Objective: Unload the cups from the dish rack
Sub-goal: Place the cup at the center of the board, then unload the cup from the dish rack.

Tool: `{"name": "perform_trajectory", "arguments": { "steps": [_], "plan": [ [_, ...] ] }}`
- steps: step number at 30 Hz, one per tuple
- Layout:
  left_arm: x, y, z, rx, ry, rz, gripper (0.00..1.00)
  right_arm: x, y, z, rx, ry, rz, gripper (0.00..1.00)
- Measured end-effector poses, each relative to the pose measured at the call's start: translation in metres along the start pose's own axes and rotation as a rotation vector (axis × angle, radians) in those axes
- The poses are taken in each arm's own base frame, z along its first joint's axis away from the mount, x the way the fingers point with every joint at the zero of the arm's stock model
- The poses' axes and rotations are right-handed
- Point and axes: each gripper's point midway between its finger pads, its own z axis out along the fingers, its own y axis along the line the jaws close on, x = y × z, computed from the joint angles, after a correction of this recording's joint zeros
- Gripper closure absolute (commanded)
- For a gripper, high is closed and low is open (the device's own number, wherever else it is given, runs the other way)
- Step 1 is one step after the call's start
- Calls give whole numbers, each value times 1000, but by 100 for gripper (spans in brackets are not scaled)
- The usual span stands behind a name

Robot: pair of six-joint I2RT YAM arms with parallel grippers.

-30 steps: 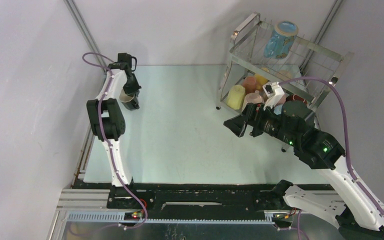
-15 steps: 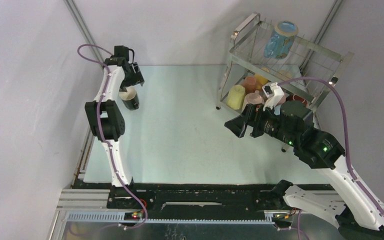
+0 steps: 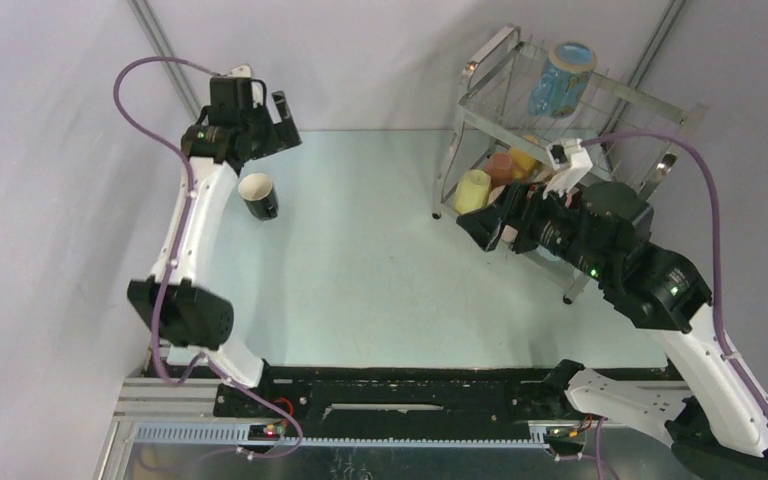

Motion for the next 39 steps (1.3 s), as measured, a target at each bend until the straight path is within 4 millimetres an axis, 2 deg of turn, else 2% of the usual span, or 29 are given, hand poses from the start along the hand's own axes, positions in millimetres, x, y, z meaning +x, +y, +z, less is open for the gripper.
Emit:
{"name": "perform_trajectory", "arguments": {
  "steps": [4, 9, 11, 16, 23, 26, 29, 32, 39],
  "plan": [
    [21, -31, -48, 108, -40, 45, 0, -29, 3, -2, 36, -60, -27, 0],
    [63, -57, -89, 227, -38, 89, 0, -70, 5, -2, 85, -150, -55, 1],
    [79, -67, -102, 271, -30, 108, 0, -86, 0, 0, 119, -181, -63, 0],
    [107, -88, -139, 386, -33, 158, 0, -136, -38, 7, 271, -275, -68, 0],
    [111, -100, -175, 490, -74, 162, 0, -199, -89, 1, 441, -400, -86, 0],
    [111, -102, -183, 510, -82, 163, 0, -220, -101, 0, 478, -440, -90, 0],
    [111, -102, -188, 523, -86, 164, 0, -231, -106, 12, 479, -448, -93, 0],
    [113, -103, -191, 533, -85, 168, 0, -233, -115, 32, 477, -424, -91, 0],
    [121, -100, -192, 530, -56, 182, 0, -217, -150, 79, 526, -323, -56, 2]
  ]
}}
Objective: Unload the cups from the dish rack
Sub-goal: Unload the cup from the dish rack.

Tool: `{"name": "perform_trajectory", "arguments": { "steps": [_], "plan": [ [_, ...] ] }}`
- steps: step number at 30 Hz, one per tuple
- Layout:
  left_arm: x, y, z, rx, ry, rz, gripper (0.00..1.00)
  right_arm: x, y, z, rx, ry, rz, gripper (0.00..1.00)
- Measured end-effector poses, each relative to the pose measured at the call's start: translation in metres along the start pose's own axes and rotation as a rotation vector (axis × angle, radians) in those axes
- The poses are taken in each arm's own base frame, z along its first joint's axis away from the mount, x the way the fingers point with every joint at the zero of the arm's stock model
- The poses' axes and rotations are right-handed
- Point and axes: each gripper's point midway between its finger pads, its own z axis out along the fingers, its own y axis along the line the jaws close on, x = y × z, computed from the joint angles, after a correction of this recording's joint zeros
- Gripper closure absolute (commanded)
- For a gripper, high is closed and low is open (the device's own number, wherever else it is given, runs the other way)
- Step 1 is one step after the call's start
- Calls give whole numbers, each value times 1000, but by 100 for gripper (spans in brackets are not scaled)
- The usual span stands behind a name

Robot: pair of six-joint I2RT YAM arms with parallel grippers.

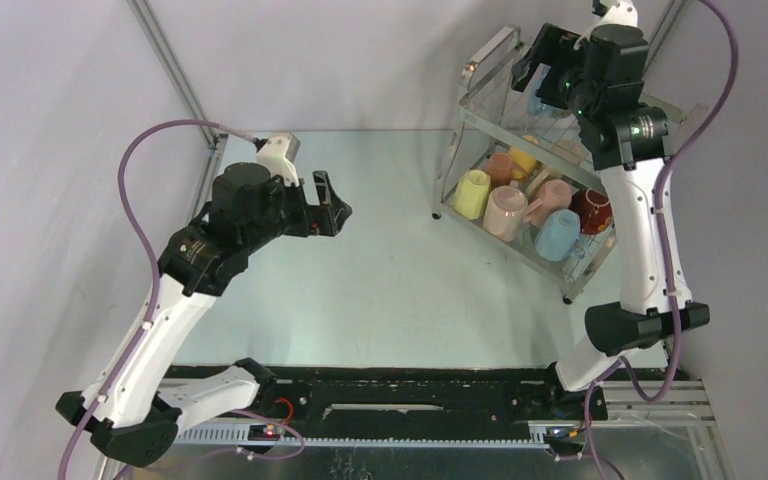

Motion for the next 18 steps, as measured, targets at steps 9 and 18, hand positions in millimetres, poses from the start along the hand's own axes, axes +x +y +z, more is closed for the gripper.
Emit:
{"name": "perform_trajectory", "arguments": {
  "steps": [9, 18],
  "plan": [
    [3, -2, -6, 17, 9, 0, 0, 23, -10, 27, 70, 50, 29, 10],
    [5, -2, -11, 17, 14, 1, 0, 35, -18, 49, 169, 51, 30, 27]
  ]
}}
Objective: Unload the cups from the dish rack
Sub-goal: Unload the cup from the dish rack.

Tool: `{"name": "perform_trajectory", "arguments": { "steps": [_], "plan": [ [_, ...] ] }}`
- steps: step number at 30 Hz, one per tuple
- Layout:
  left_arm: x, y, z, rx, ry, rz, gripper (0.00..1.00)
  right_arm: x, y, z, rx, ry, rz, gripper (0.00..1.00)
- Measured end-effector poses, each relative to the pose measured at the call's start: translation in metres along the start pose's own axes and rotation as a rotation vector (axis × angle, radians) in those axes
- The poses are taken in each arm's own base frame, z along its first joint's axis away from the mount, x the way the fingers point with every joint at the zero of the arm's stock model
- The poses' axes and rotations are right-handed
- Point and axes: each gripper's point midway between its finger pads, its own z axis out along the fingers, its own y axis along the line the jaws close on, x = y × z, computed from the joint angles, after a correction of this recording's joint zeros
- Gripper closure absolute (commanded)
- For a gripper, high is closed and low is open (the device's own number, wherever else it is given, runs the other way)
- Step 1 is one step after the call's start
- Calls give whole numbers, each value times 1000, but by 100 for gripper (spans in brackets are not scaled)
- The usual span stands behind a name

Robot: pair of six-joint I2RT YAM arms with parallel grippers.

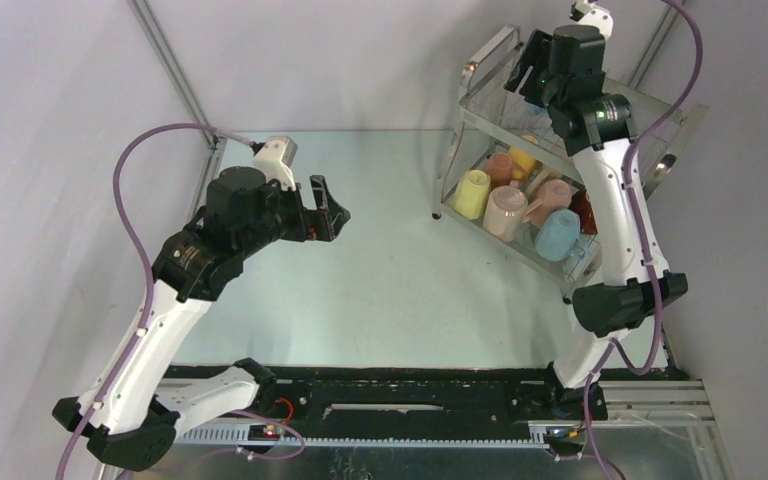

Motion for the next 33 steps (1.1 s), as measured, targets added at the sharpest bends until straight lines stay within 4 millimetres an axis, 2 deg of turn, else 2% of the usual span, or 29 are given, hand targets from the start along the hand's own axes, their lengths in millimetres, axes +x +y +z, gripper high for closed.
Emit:
{"name": "perform_trajectory", "arguments": {
  "steps": [7, 18, 28, 33],
  "plan": [
    [1, 0, 0, -1, 3, 0, 0, 5, 2, 7, 101, -34, -27, 33],
    [2, -2, -1, 14, 7, 0, 0, 9, -17, 15, 236, -44, -68, 41],
    [3, -5, -2, 31, 13, 0, 0, 12, -29, 11, 285, -29, -103, 42],
    [3, -6, -2, 34, 14, 0, 0, 8, -38, 1, 300, -32, -104, 42]
  ]
}}
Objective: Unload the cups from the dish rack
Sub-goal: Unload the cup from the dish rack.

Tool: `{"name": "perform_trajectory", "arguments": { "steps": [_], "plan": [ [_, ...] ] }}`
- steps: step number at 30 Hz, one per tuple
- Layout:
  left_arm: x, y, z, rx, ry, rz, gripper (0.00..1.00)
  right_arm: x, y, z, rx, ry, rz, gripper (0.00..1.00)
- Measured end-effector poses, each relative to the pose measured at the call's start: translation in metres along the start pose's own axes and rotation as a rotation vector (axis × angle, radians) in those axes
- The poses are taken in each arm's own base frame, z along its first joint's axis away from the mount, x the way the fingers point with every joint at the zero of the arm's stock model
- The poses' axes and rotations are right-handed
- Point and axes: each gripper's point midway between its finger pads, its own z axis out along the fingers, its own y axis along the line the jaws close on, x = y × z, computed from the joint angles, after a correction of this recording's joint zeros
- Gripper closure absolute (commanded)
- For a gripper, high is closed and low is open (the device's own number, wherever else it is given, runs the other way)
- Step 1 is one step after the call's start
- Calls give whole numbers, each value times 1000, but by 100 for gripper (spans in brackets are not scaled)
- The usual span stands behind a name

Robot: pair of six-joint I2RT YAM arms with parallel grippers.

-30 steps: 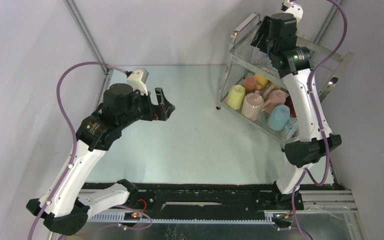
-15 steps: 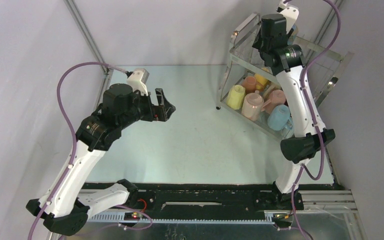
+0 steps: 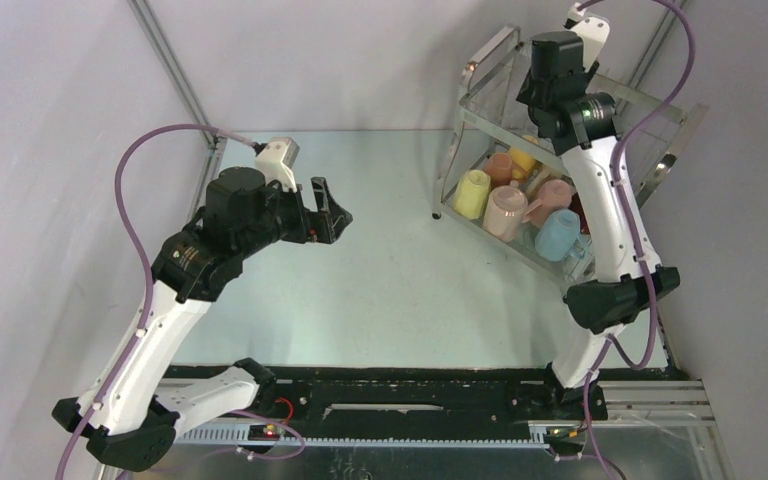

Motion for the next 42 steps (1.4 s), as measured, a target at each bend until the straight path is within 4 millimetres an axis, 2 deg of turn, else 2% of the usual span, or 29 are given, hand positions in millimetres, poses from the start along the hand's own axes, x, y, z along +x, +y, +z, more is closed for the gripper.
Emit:
{"name": "perform_trajectory", "arguments": {
  "steps": [5, 12, 27, 33, 34, 37, 42],
  "plan": [
    [0, -1, 0, 5, 0, 0, 0, -3, -16, -9, 15, -1, 1, 44],
    [-4, -6, -1, 28, -19, -5, 0, -6, -30, -11, 27, -2, 6, 53],
    [1, -5, 0, 32, -14, -10, 0, 4, -30, 0, 1, 39, -27, 57],
    [1, -5, 0, 32, -14, -10, 0, 11, -29, 9, 7, 57, -43, 73],
    [1, -5, 0, 32, -14, -10, 0, 12, -28, 10, 6, 59, -49, 77],
    [1, -5, 0, 32, -15, -10, 0, 10, -29, 10, 11, 54, -58, 99],
    [1, -5, 0, 33, -14, -18, 0, 9, -30, 11, 14, 55, -84, 100]
  ]
}}
